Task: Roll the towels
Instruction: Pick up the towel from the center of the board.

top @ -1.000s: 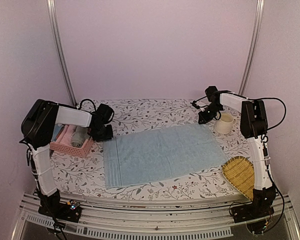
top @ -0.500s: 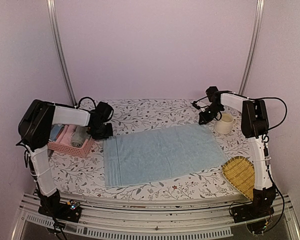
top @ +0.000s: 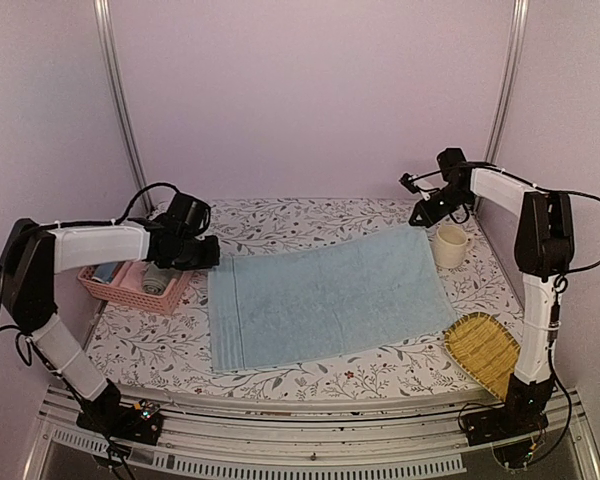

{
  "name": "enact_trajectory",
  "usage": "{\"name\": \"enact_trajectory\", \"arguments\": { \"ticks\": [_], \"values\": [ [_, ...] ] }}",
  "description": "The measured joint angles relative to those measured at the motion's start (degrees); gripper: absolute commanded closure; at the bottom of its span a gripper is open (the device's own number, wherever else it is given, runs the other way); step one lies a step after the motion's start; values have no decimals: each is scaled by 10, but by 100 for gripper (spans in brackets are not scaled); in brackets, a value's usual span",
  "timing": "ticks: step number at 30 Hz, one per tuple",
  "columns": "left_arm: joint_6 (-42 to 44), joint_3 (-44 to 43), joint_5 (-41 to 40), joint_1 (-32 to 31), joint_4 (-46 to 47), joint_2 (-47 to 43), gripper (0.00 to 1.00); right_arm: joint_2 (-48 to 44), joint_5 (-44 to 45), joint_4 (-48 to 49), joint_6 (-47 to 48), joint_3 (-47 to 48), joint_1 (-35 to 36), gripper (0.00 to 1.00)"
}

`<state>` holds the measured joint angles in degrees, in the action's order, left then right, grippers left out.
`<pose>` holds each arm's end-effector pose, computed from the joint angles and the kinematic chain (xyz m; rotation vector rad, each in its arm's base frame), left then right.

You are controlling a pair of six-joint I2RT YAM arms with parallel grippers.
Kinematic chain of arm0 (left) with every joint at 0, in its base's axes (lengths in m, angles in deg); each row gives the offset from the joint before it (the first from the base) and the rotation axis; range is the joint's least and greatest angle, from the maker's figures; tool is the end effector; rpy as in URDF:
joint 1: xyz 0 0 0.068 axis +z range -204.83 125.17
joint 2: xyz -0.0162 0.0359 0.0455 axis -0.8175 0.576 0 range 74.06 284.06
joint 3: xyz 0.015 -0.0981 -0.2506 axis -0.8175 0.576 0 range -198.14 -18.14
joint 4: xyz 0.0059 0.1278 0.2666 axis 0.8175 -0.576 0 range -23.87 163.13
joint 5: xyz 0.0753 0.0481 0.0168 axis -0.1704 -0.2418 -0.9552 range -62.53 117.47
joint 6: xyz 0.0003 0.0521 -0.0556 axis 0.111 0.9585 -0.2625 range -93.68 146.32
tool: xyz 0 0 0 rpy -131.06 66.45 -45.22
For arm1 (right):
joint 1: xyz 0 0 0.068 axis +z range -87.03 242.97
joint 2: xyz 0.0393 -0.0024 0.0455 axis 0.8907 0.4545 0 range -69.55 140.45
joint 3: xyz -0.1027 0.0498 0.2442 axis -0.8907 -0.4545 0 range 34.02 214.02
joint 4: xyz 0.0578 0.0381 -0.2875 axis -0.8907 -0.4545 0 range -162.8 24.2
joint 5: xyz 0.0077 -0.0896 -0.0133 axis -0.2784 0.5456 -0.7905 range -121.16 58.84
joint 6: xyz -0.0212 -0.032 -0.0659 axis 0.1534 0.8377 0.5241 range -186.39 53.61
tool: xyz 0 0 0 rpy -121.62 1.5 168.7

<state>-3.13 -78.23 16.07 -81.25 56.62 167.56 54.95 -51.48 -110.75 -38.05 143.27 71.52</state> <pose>0.3570 -0.1630 0.1639 -0.1526 2.4240 -0.2008 0.5125 0.0998 0.1954 -0.9231 2.3825 0.3339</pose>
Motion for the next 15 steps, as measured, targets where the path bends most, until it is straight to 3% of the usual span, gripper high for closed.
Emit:
{"name": "enact_trajectory", "arguments": {
  "ticks": [15],
  "values": [
    [3, 75, 60, -9, 8, -75, 100, -90, -15, 39, 26, -168, -2, 98]
  ]
}}
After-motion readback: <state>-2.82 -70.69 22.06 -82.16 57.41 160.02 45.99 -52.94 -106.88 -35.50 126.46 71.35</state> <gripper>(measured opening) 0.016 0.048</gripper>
